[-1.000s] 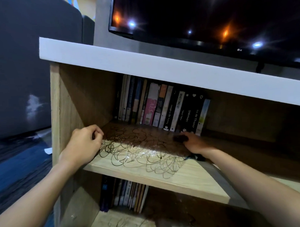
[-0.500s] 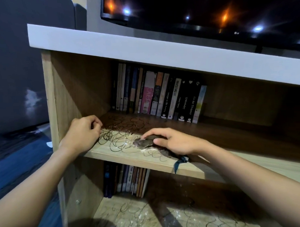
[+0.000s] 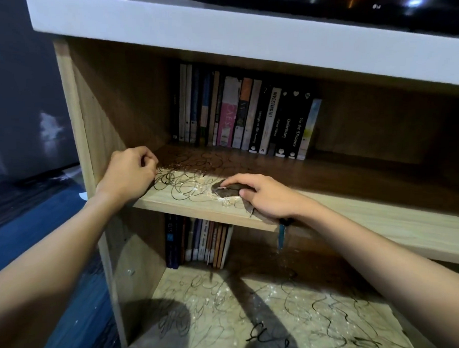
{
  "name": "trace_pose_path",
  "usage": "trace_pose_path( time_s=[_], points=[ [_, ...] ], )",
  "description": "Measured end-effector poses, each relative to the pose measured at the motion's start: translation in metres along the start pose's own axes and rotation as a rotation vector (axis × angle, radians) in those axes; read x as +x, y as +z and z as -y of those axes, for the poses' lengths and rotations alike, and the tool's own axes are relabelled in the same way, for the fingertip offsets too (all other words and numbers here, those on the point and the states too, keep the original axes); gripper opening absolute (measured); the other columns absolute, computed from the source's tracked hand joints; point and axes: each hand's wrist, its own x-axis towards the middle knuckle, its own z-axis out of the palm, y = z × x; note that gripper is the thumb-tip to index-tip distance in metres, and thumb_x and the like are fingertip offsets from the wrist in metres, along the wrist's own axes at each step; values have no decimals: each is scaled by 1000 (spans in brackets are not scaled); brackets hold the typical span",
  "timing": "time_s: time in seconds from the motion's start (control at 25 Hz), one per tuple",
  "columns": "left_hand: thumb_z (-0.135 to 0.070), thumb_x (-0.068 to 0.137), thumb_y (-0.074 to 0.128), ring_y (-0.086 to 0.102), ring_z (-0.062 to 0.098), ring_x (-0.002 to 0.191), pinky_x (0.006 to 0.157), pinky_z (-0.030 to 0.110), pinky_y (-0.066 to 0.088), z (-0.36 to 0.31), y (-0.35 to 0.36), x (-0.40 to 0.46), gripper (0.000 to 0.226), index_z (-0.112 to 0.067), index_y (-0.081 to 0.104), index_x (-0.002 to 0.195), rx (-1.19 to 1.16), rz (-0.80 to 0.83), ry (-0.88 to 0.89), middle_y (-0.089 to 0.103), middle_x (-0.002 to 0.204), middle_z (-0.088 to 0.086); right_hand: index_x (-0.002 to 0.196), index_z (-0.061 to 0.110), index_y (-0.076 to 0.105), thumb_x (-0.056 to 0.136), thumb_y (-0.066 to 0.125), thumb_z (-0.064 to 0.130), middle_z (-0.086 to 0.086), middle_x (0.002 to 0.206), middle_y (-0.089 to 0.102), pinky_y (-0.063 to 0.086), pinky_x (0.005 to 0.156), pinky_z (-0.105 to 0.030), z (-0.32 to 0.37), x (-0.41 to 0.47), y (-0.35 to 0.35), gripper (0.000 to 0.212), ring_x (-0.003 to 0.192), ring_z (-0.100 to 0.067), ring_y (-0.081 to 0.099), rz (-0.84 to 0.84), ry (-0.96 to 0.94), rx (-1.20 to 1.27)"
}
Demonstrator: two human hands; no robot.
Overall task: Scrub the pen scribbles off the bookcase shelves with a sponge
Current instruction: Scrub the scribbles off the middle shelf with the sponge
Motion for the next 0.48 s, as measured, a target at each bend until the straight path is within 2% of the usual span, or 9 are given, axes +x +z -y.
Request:
trace_pose_path(
  time_s=[0.04, 0.12, 0.2, 0.28, 0.32, 0.36, 0.4, 0.48],
  points=[
    [-16, 94, 45, 63, 24, 87, 91, 46, 50, 0, 0, 0, 23, -20, 67, 91, 7, 2, -1, 69, 80, 0, 126, 34, 54, 102, 38, 13, -3, 77, 63, 33, 51, -17, 4, -7, -1, 35, 46, -6, 45, 45, -52, 23],
    [-16, 93, 44, 63, 26, 88, 93, 48, 49, 1, 0, -1, 24, -21, 67, 91, 18, 7, -2, 69, 80, 0, 124, 40, 54, 102, 41, 17, -12, 93, 67, 37, 60, -28, 5, -16, -6, 35, 63, -28, 54, 81, -127, 44],
    [-16, 93, 45, 63, 24, 85, 93, 48, 49, 1, 0, -1, 23, -21, 67, 90, 21, 1, 2, 69, 78, 0, 124, 38, 55, 101, 42, 16, -8, 98, 68, 44, 62, -36, 2, -12, -14, 34, 77, -36, 60, -29, -97, 70],
    [-14, 93, 45, 64, 22, 81, 93, 46, 49, 0, 0, -1, 23, -19, 67, 90, 14, -11, 3, 69, 77, 1, 127, 31, 55, 101, 41, 12, -2, 113, 66, 50, 72, -39, -3, 5, -15, 35, 86, -28, 64, -197, -12, 35],
    [-14, 93, 45, 64, 22, 80, 93, 45, 49, -1, -1, -1, 23, -18, 67, 90, 13, -17, 3, 69, 76, 1, 130, 26, 53, 100, 40, 9, -1, 121, 63, 49, 74, -34, -2, 14, -13, 37, 88, -19, 63, -235, 32, -20],
    [-13, 93, 45, 64, 21, 80, 92, 44, 49, -1, -1, -1, 23, -18, 67, 89, 15, -20, 2, 70, 76, 1, 133, 23, 52, 100, 39, 8, -1, 122, 62, 46, 68, -25, -3, 22, -8, 39, 82, -9, 58, -226, 71, -78],
    [-14, 93, 45, 64, 21, 81, 92, 43, 50, -1, 0, -1, 23, -19, 67, 88, 18, -20, -2, 70, 76, 2, 133, 23, 53, 99, 39, 7, 0, 112, 64, 42, 62, -21, -2, 26, -2, 40, 71, -5, 52, -185, 93, -116],
    [-15, 93, 45, 64, 22, 83, 90, 44, 51, 1, 0, 0, 23, -21, 67, 88, 18, -14, -9, 70, 77, 2, 126, 29, 57, 99, 39, 9, 5, 77, 63, 35, 50, -19, 2, 25, 6, 38, 52, -5, 45, -103, 85, -88]
  ],
)
